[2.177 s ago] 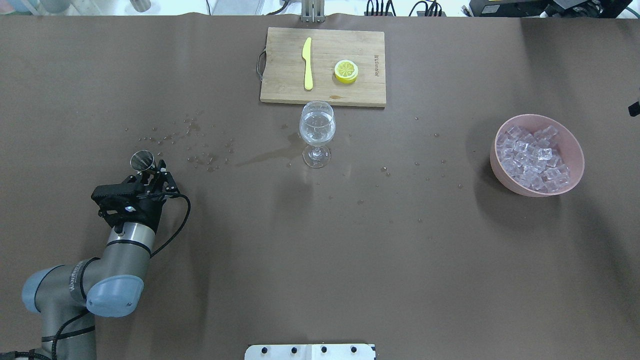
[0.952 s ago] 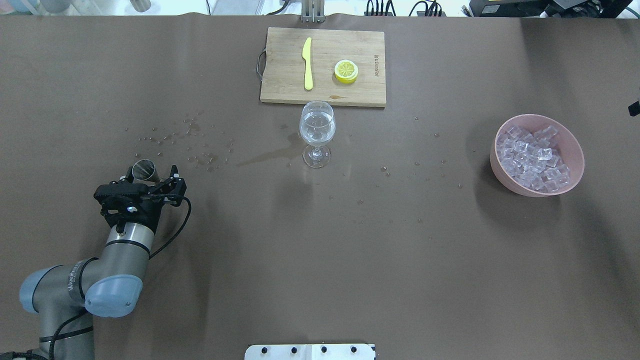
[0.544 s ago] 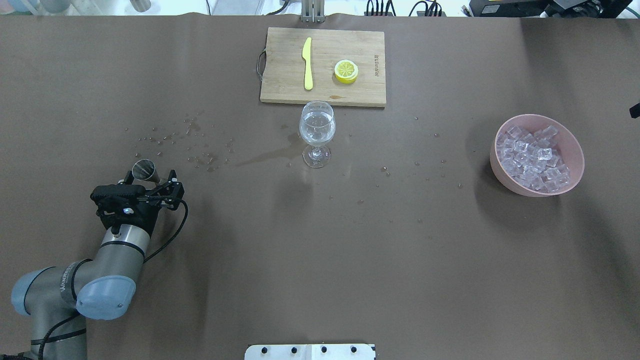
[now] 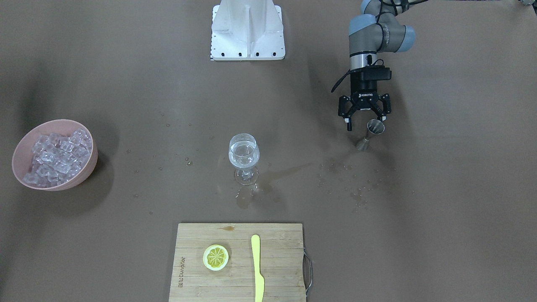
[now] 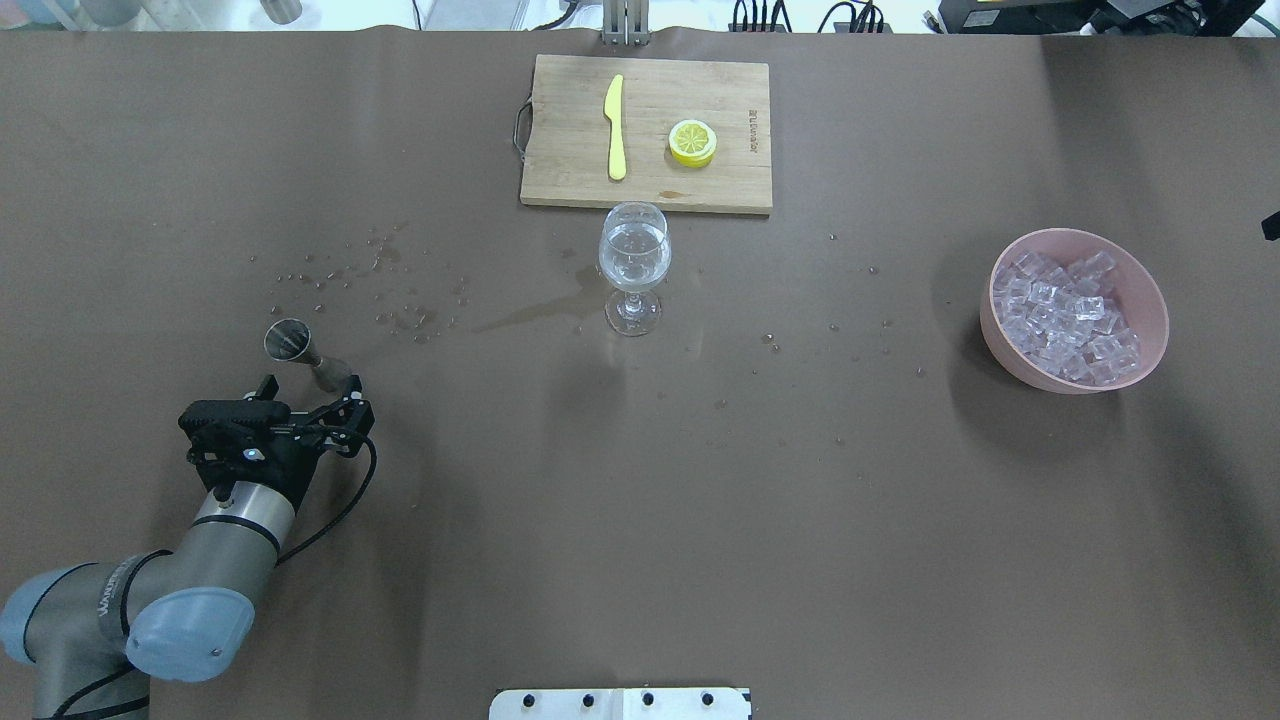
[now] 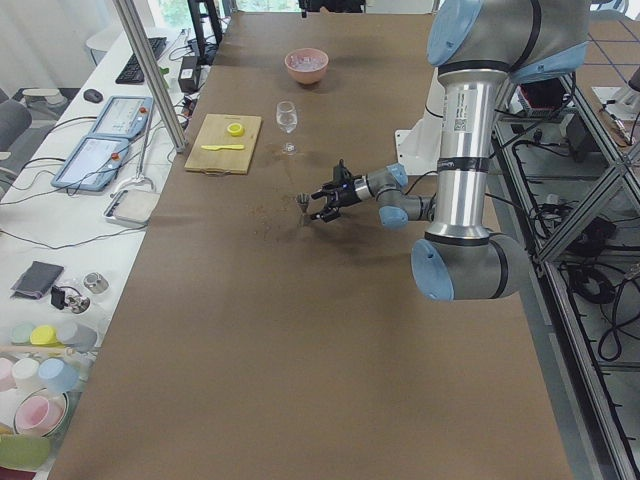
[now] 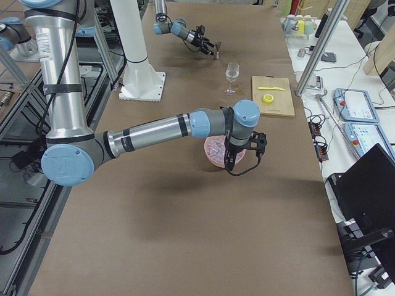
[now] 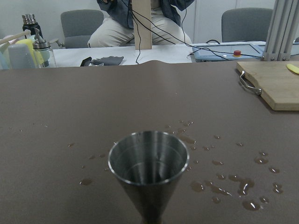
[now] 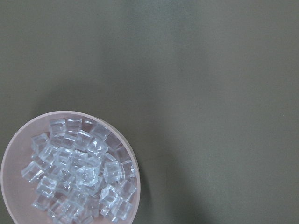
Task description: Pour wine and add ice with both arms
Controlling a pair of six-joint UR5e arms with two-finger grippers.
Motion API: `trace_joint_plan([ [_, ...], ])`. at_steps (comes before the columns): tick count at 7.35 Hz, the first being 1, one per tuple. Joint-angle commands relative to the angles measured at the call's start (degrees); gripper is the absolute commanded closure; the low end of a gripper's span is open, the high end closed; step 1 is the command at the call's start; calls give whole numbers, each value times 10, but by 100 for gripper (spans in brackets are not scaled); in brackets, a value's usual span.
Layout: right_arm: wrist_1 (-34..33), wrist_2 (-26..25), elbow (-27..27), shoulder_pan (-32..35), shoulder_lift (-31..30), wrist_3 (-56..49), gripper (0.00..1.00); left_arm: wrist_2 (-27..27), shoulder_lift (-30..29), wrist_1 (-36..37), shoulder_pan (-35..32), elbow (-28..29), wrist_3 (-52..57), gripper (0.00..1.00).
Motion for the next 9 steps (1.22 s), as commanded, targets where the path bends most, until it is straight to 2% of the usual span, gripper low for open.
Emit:
trace_joint_plan([
  [1,0,-6,-4,0,0,0,0,-2,68,0,29,-64,-4,2],
  [3,0,-7,-4,-1,1,0,0,-20,87,1,46,-87,-5,2],
  [4,0,-8,-2,-1,2,-1,0,-48,93,29,47,-141,-4,2],
  [6,1,-24,2,-4,4,-4,0,-124,103,279,46,-335,-5,2],
  [7,1,-25,3,-11,7,-6,0,-185,90,329,30,-360,-4,2],
  [8,1,-25,12,-21,7,-6,0,-252,53,354,-23,-351,23,2],
  [9,2,-25,17,-24,8,-8,0,-321,-25,435,-86,-344,108,2],
])
